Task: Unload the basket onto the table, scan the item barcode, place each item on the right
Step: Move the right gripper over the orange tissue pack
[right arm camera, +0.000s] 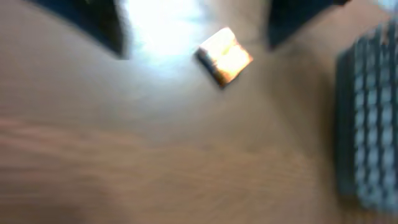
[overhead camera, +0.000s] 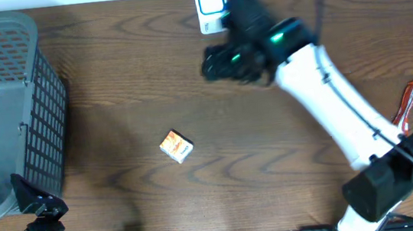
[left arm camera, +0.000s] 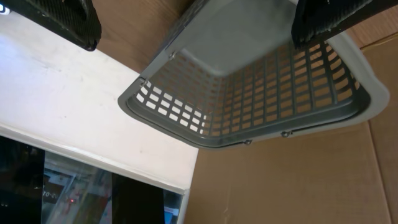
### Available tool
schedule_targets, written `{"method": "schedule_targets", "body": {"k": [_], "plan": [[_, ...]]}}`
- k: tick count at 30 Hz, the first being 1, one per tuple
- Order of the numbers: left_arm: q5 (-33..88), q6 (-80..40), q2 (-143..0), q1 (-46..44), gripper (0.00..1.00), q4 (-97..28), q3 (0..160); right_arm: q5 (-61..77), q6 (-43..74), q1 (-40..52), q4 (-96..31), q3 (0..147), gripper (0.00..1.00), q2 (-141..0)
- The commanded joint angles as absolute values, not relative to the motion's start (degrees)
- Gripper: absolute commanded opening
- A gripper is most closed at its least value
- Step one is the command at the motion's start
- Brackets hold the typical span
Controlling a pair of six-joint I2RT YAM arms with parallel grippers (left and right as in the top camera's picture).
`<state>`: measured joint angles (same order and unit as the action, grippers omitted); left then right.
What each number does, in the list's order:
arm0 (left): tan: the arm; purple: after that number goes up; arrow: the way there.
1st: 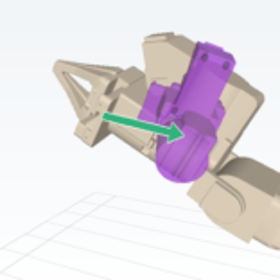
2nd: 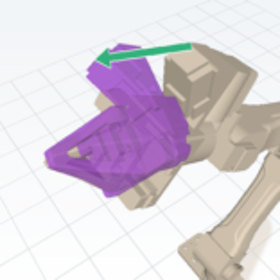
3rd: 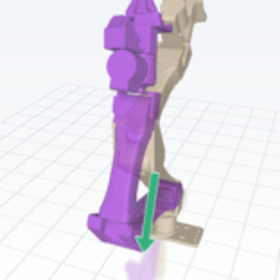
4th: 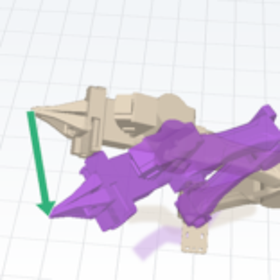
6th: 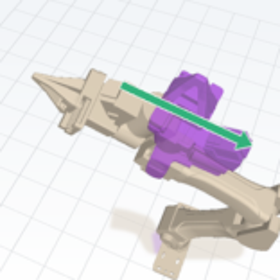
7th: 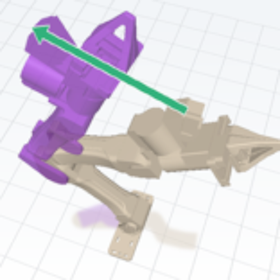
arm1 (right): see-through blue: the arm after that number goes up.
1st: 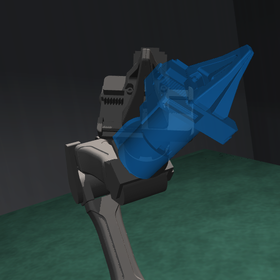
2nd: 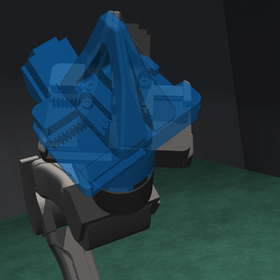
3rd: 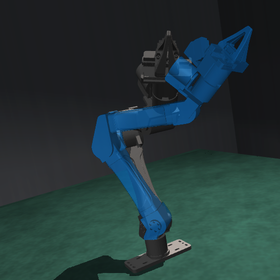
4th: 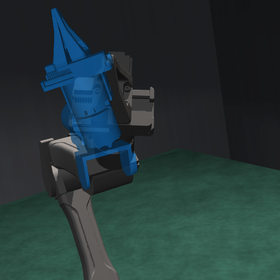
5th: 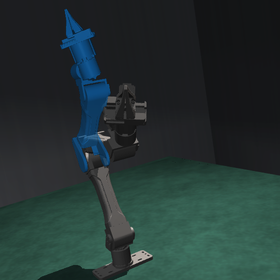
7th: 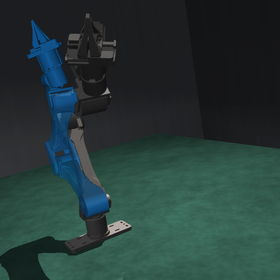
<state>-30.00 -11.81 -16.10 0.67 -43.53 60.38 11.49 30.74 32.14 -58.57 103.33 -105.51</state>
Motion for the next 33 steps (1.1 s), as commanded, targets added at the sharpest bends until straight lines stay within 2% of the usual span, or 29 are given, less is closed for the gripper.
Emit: {"method": "schedule_targets", "body": {"k": [1, 2, 3, 5, 11, 17, 25, 29, 33], "plan": [[-30.5, -11.7, -15.7, 0.8, 0.98, -43.5, 60.1, 7.4, 32.5, 38.6, -57.6, 102.4, 0.2, -106.1], [-30.5, -11.7, -15.7, 0.8, 0.98, -43.5, 60.1, 4.8, 32.6, 40.5, -57.1, 102.1, 0.02, -106.5], [-30.5, -11.7, -15.7, 0.8, 0.98, -43.5, 60.1, 2.0, 32.5, 42.3, -56.5, 101.8, 0.01, -107.0], [-30.5, -11.7, -15.7, 0.8, 0.98, -43.5, 60.1, -3.1, 32.6, 45.5, -55.3, 101.1, 0.01, -108.7], [-30.5, -11.7, -15.7, 0.8, 0.98, -43.5, 60.1, -3.9, 31.4, 50.4, -51.3, 100.5, 0.01, -118.0], [-30.5, -11.7, -15.7, 0.8, 0.98, -43.5, 60.1, -4.0, 30.8, 50.8, -47.9, 100.5, 0.01, -125.7], [-30.5, -11.7, -15.7, 0.8, 0.98, -43.5, 60.1, -3.7, 29.4, 50.5, -45.1, 100.5, 0.01, -128.4], [-30.5, -11.7, -15.7, 0.8, 0.98, -43.5, 60.1, 3.3, 25.2, 50.5, -44.4, 100.5, 0.01, -128.6], [-30.5, -11.7, -15.7, 0.8, 0.98, -43.5, 60.1, 15.7, 13.7, 50.7, -45.4, 100.5, 0.01, -128.6]]}}
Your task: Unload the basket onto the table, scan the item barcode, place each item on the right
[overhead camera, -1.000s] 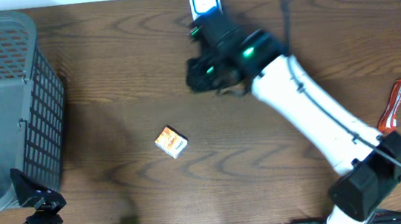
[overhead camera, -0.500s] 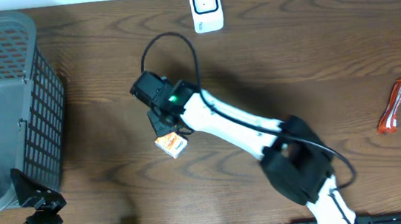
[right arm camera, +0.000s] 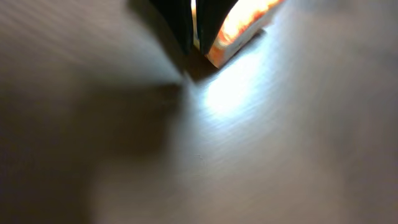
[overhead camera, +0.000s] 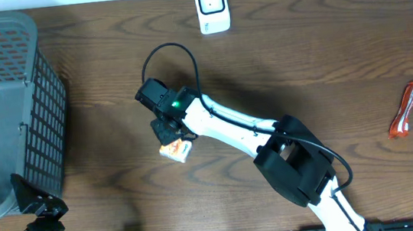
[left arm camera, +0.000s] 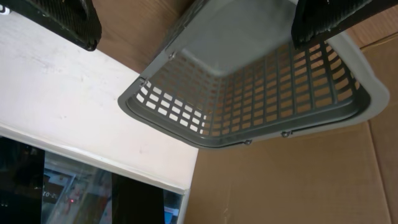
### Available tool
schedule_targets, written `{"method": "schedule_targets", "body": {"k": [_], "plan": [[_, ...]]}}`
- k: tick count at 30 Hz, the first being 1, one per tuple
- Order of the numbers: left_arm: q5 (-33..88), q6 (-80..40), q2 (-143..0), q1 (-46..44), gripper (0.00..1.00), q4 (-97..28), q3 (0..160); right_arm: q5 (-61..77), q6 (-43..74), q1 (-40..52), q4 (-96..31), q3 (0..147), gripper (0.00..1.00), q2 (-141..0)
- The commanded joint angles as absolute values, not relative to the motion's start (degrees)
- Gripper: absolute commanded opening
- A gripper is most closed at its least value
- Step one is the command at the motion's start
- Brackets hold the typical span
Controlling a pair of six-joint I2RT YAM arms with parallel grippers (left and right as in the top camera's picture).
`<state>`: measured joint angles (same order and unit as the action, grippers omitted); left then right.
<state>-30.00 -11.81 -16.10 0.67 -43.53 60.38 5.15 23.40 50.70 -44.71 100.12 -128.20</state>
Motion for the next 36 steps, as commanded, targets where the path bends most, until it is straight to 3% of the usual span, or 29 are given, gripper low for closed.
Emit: {"method": "schedule_targets", "body": {"k": [1, 4, 12, 18, 27, 36], "plan": [[-30.5, -11.7, -15.7, 0.8, 0.98, -43.5, 60.1, 18.9, 10.5, 50.8, -46.2, 100.5, 0.01, -128.6], [-30.5, -11.7, -15.7, 0.8, 0.98, -43.5, 60.1, 26.1, 0.5, 51.1, -49.9, 100.5, 0.01, -128.6], [-30.5, -11.7, -15.7, 0.8, 0.98, -43.5, 60.1, 22.4, -9.1, 51.0, -65.8, 100.5, 0.01, -128.4], [-30.5, -11.7, -15.7, 0.8, 0.98, -43.5, 60.1, 6.9, -1.2, 51.0, -70.3, 100.5, 0.01, -127.8], [-30.5, -11.7, -15.7, 0.8, 0.98, -43.5, 60.1, 21.0, 0.9, 51.1, -70.3, 102.2, 0.01, -122.5], [-30.5, -11.7, -15.7, 0.8, 0.98, -43.5, 60.1, 21.7, 7.3, 51.8, -69.9, 102.1, 0.01, -122.3]]}}
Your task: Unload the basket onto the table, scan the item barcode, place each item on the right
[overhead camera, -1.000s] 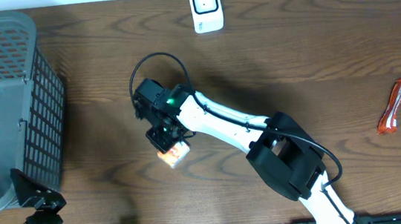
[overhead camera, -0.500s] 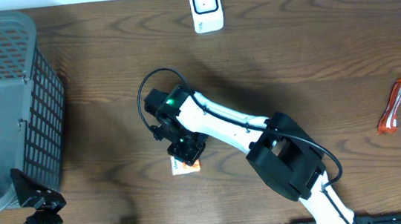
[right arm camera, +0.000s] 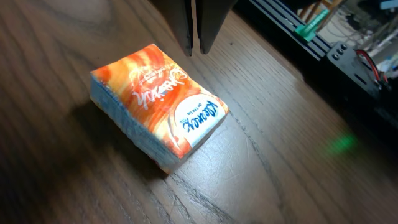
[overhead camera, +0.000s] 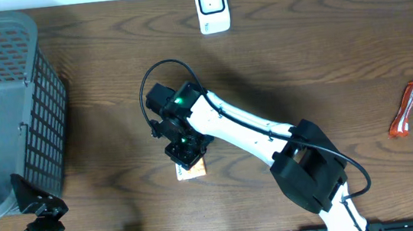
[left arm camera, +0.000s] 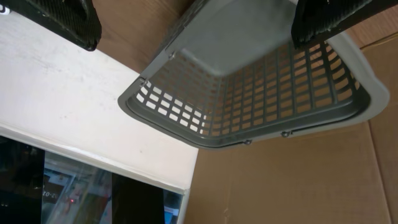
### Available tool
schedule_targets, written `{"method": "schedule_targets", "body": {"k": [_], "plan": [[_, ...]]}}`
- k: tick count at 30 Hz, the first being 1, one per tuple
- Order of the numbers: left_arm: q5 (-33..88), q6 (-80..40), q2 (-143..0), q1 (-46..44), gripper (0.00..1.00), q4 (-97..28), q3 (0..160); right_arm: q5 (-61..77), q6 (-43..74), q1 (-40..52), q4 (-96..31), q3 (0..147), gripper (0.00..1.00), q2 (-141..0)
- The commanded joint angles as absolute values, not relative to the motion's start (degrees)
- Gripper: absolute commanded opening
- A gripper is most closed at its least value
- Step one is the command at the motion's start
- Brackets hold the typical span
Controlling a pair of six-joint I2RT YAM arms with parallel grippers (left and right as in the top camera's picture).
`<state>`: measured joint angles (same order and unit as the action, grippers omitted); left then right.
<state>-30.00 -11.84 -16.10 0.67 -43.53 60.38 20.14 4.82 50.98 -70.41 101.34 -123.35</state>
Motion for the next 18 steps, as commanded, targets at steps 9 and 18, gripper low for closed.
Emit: {"method": "schedule_targets", "body": {"k": [9, 18], "plan": [[-30.5, -11.7, -15.7, 0.8, 0.98, -43.5, 60.1, 18.3, 10.4, 55.9, -55.0, 92.4, 0.01, -122.4], [-30.5, -11.7, -15.7, 0.8, 0.98, -43.5, 60.1, 17.0, 11.7, 55.4, -53.4, 91.9, 0.01, -122.0]]}}
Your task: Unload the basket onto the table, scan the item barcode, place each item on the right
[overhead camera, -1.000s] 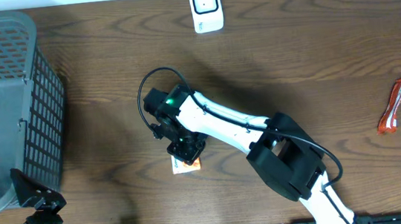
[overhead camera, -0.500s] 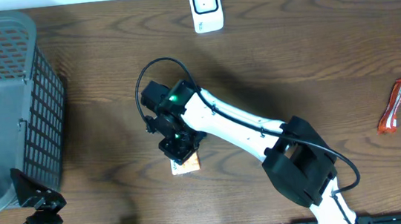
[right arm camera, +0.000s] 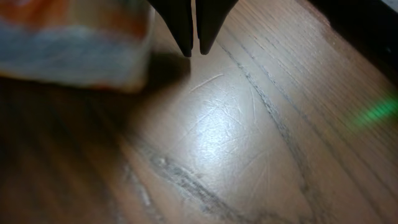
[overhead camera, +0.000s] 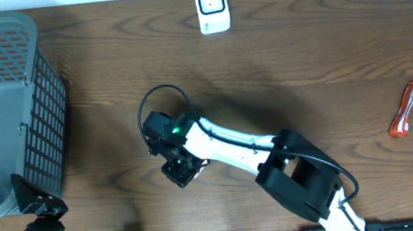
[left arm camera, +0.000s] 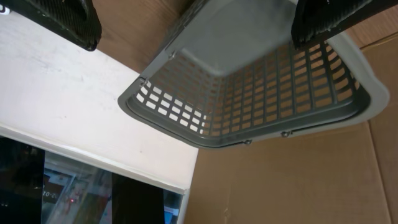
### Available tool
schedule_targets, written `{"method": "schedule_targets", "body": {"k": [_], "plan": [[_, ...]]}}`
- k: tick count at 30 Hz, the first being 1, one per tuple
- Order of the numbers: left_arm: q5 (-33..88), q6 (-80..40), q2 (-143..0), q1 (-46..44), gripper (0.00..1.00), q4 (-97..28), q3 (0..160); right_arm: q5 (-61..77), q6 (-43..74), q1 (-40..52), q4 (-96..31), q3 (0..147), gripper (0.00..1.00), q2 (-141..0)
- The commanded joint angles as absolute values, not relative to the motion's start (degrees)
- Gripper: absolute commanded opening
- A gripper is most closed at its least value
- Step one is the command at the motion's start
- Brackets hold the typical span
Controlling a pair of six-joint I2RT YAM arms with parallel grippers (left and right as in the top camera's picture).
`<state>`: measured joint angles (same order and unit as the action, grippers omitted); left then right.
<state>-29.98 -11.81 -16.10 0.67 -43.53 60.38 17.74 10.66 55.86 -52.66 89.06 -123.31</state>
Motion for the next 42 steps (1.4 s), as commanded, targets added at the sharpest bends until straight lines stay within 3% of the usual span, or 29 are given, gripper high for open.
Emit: {"method": "schedule_targets", "body": {"k": [1, 8, 17, 29, 42], "plan": [[-30.5, -11.7, -15.7, 0.8, 0.98, -43.5, 60.1, 17.0, 11.5, 55.3, -54.6, 93.5, 0.01, -121.8], [-30.5, -11.7, -15.7, 0.8, 0.98, -43.5, 60.1, 13.1, 11.6, 54.2, -64.9, 105.3, 0.01, -120.2], [-30.5, -11.7, -15.7, 0.8, 0.98, -43.5, 60.1, 2.0, 15.8, 54.2, -78.6, 103.0, 0.01, -120.3], [-30.5, -11.7, -15.7, 0.8, 0.98, -43.5, 60.1, 3.5, 15.3, 55.1, -65.9, 86.3, 0.01, -120.3], [-30.5, -11.7, -15.7, 0.8, 0.98, -43.5, 60.1, 13.6, 14.8, 56.3, -56.2, 85.4, 0.01, -120.3]]}}
